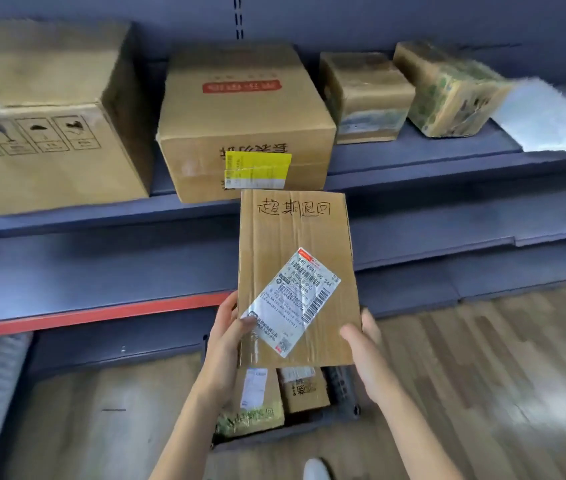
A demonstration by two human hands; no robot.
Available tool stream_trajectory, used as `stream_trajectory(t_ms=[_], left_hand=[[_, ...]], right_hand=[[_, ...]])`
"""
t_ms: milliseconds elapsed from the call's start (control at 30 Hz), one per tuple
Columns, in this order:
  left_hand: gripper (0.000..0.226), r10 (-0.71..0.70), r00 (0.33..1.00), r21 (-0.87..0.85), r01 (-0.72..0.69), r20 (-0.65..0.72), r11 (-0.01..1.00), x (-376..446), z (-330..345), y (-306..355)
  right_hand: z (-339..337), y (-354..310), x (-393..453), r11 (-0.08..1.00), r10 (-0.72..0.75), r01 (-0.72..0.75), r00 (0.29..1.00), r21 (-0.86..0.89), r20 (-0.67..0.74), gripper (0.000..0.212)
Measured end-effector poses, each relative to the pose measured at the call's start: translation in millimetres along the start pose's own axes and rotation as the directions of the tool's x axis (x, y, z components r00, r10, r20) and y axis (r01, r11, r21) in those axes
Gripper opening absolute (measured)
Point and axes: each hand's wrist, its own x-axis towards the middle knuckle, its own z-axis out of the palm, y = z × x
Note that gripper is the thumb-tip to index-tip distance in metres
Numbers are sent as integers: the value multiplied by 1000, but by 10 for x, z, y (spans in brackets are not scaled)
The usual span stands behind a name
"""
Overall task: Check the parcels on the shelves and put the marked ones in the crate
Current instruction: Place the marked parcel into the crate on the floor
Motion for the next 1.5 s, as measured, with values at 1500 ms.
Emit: stream_trajectory(t_ms=[1500], left_hand=[[38,-273,931,694,364,-244,621,1790,-38,-5216]], right_hand=[[96,4697,2486,741,301,-322,944,-589,-137,67]])
